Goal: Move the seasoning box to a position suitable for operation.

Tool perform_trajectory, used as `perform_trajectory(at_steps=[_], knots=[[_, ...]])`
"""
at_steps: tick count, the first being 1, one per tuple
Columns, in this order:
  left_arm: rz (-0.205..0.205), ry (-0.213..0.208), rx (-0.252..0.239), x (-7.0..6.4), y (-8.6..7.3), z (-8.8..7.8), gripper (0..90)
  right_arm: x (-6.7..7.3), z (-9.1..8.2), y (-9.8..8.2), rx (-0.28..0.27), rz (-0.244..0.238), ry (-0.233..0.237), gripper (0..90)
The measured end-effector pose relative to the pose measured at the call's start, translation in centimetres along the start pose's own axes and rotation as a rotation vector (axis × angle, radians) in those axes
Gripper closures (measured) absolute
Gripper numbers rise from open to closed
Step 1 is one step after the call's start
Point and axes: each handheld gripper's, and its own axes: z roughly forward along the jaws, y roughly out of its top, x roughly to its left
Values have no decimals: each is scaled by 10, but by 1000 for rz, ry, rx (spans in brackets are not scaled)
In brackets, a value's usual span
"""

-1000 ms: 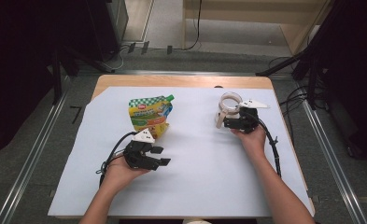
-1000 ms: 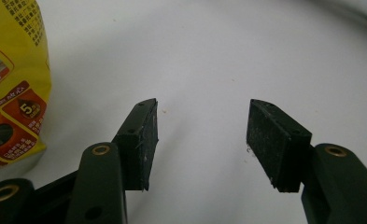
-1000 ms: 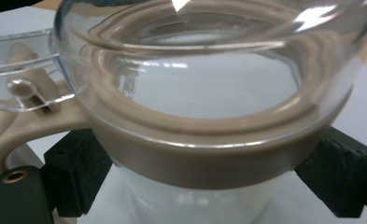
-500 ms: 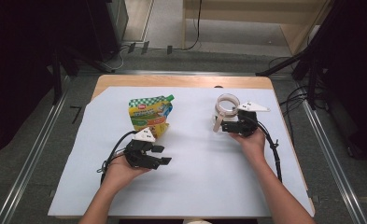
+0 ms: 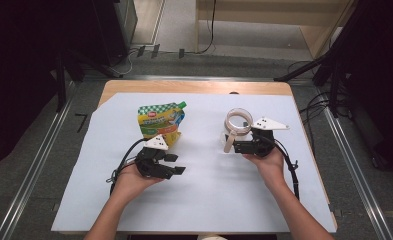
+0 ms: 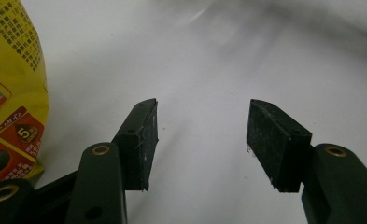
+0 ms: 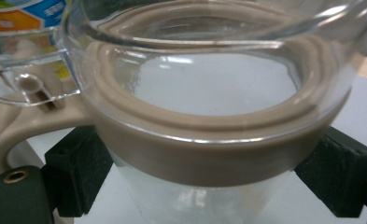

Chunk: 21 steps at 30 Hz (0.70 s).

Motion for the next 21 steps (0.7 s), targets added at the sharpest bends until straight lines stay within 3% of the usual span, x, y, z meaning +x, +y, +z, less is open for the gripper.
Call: perform_trajectory(at_steps=[9,21], knots=[[-12,-6,-4,2,2,0,442,38,-9,-15,46,-12,82,123],[-6,14,-24,2,3,-2,456,78,12,-30,114,-71,192,123]])
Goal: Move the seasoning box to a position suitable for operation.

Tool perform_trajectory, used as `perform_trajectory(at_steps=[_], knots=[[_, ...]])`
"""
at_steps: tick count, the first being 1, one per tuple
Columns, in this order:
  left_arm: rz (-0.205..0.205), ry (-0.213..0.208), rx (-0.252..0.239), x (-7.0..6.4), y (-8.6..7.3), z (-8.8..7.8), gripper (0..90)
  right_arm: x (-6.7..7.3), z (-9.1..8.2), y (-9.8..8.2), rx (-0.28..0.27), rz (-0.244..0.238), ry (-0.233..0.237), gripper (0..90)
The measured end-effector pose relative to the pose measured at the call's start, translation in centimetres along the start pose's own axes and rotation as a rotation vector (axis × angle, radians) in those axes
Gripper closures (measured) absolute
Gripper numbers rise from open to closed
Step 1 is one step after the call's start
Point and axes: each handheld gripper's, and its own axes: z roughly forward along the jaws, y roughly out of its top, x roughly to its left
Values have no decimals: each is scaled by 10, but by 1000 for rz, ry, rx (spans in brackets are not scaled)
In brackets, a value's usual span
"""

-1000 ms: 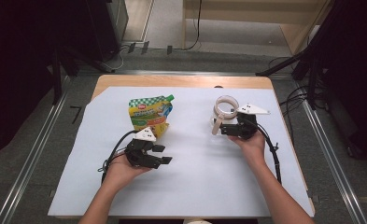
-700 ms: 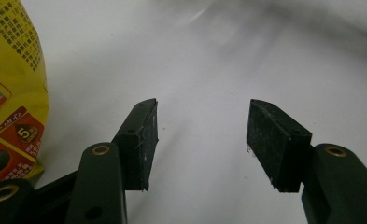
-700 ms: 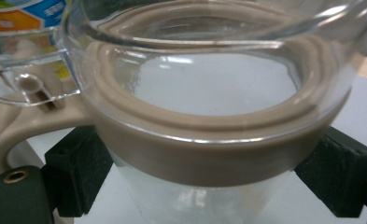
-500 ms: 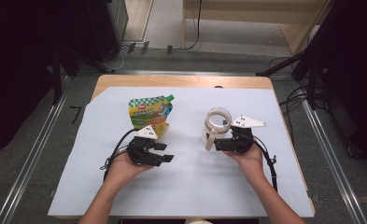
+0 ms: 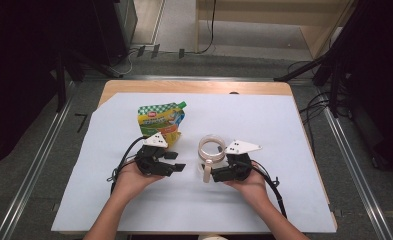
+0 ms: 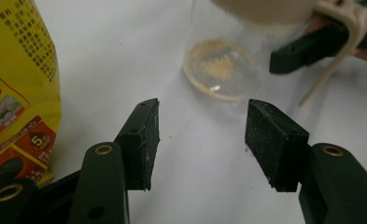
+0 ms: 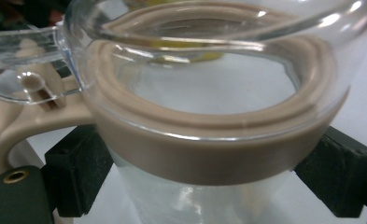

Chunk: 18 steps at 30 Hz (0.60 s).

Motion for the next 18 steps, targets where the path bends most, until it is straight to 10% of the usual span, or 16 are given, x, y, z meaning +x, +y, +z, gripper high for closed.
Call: perform_trajectory(at_steps=[18], knots=[[10,-15,8,-4,1,4,456,10,6,-8,59,-113,43,111]])
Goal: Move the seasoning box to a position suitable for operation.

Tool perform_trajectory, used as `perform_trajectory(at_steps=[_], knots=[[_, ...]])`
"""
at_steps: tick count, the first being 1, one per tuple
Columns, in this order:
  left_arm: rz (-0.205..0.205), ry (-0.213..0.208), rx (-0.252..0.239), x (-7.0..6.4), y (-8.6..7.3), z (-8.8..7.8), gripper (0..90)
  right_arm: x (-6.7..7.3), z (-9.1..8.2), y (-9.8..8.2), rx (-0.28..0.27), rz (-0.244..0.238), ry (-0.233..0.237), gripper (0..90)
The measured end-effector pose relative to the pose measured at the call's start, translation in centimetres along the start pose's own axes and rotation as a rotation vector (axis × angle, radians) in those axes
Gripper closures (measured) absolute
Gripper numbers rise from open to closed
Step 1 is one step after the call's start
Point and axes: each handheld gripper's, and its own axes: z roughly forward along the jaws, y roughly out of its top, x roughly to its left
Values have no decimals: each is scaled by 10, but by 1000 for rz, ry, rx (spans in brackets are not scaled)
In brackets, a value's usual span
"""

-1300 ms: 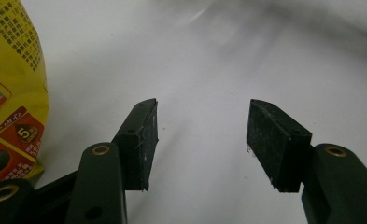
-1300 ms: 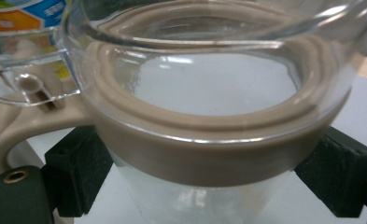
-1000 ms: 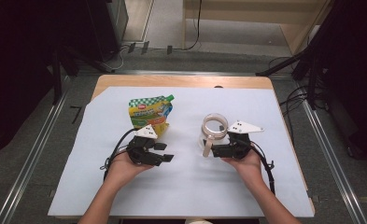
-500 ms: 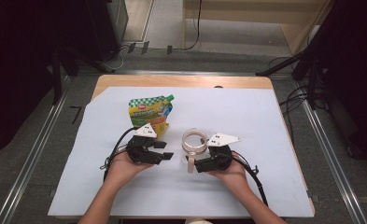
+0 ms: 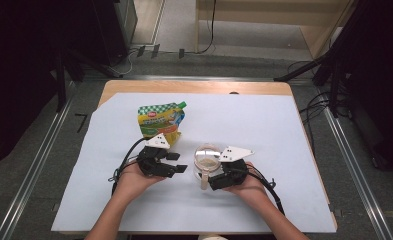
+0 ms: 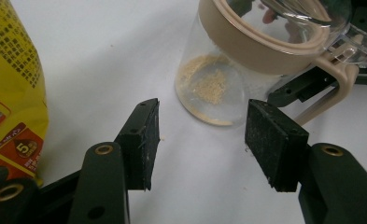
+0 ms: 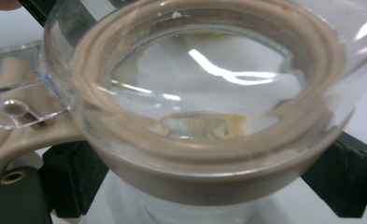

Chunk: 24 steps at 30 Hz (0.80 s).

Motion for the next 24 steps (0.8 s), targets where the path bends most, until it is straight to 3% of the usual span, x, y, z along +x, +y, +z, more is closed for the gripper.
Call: perform_trajectory(at_steps=[6,9,11,14,15,21,22,24], knots=[[0,-2,-7,0,0,-2,456,-3,-7,1,16,31,24,109],[-1,-6,-9,-1,0,-2,455,-5,-22,1,13,70,39,120],[-1,-6,-6,-1,0,-2,455,-6,-25,0,16,71,38,129],[0,-9,-4,-2,1,-1,446,-6,-41,-4,57,73,-32,165],[-10,-12,-6,-3,1,-1,446,-6,-41,-4,57,73,-32,165],[-12,-26,3,-6,3,1,441,-8,-69,-7,14,153,-54,307],[-19,-40,9,-8,3,3,472,-10,-77,-8,-7,169,-55,370],[-17,-56,23,-10,5,4,515,-12,-81,-8,-21,165,-59,408]])
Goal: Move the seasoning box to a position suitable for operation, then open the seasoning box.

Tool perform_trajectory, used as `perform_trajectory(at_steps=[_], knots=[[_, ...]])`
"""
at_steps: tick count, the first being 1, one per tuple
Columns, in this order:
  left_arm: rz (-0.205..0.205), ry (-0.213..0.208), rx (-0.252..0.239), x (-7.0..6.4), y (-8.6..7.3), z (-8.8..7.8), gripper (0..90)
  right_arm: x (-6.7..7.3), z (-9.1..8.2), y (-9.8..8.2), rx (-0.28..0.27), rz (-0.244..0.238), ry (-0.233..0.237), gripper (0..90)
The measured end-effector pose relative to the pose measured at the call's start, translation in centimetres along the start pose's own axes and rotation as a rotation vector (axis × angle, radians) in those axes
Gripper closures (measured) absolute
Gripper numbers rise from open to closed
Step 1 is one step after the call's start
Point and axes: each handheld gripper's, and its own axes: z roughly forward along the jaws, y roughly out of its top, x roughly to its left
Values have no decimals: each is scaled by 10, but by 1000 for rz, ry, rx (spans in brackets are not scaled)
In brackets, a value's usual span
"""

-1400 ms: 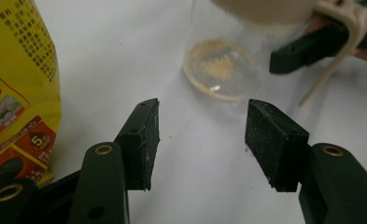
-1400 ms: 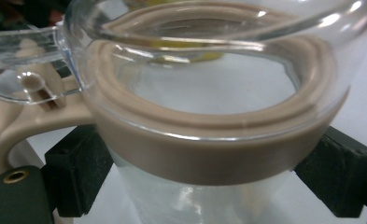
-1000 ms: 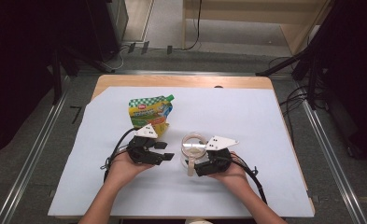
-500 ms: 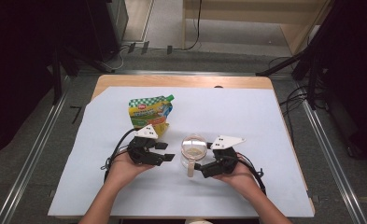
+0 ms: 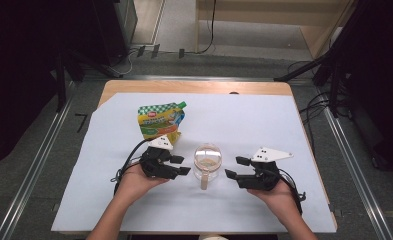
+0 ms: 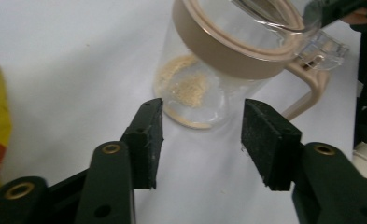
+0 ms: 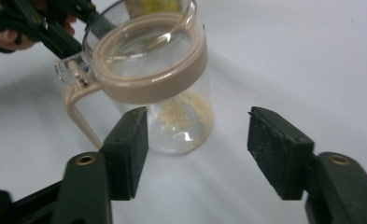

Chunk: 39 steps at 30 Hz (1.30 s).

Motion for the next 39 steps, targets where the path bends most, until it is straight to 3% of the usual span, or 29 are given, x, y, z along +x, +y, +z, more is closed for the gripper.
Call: perform_trajectory(at_steps=[4,6,7,8,11,13,15,20,32,39], knots=[[1,-41,6,-2,1,2,628,-4,-2,2,-16,20,17,429],[1,-57,8,-5,2,3,628,-5,-2,3,-18,29,16,452],[7,-82,1,-9,3,3,663,-6,-1,3,-32,22,8,482],[7,-82,1,-9,3,3,685,-6,-1,3,-32,22,8,482],[33,-97,13,-16,6,4,744,-6,0,4,-33,11,-1,509],[52,-96,16,-20,7,4,877,-8,2,5,-30,18,9,545],[82,-104,24,-23,9,3,900,-8,1,5,-32,20,14,588],[104,-113,24,-29,10,6,900,-7,-3,7,-60,7,6,692],[108,-130,2,-37,12,10,900,-10,-2,8,-54,33,-2,699],[113,-109,44,-36,11,15,900,-9,-2,7,-47,30,-7,699]])
